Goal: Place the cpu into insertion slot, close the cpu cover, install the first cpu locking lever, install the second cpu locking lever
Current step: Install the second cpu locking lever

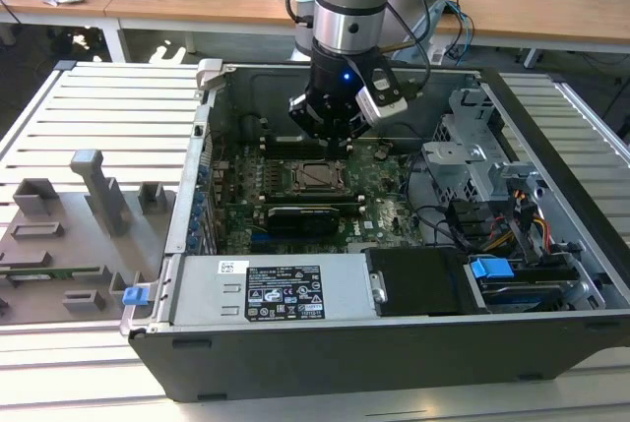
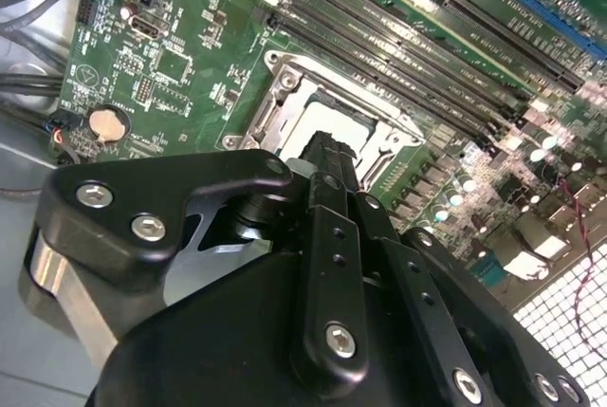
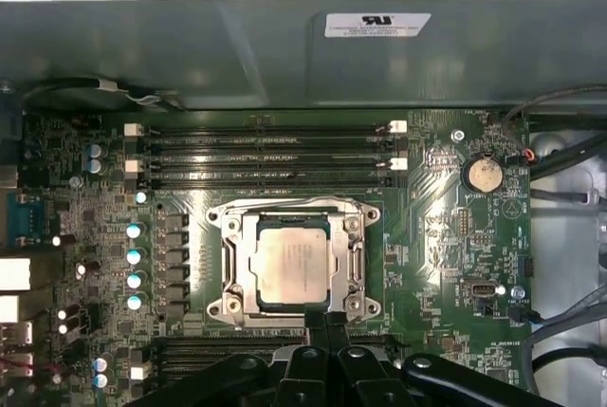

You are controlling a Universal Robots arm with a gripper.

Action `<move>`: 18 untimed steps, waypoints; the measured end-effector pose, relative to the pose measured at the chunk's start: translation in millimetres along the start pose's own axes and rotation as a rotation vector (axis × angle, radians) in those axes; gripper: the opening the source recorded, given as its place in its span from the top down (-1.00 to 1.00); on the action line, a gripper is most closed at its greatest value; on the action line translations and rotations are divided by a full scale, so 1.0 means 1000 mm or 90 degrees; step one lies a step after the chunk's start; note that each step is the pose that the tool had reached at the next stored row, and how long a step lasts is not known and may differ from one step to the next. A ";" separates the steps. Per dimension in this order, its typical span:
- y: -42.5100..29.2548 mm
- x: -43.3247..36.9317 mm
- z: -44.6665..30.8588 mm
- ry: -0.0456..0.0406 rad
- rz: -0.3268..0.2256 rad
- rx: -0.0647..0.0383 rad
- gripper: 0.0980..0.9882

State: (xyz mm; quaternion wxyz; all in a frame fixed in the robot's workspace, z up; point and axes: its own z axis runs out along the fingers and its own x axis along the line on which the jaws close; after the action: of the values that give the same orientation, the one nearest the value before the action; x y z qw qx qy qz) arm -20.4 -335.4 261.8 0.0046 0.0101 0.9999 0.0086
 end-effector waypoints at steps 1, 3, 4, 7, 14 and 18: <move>-0.0013 0.0000 0.0000 0.0000 0.000 0.000 0.98; -0.0047 -0.0001 0.0001 0.0000 0.000 0.000 0.98; -0.0059 -0.0001 0.0001 0.0000 0.000 0.000 0.98; -0.0100 -0.0002 0.0003 0.0000 0.000 0.000 0.98; -0.0137 -0.0001 0.0072 0.0000 0.000 -0.002 0.98; -0.0138 -0.0001 0.0119 0.0000 0.000 -0.002 0.98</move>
State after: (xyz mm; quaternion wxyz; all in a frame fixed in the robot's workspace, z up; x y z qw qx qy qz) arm -20.5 -349.1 249.7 0.0046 0.0101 0.9999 0.0100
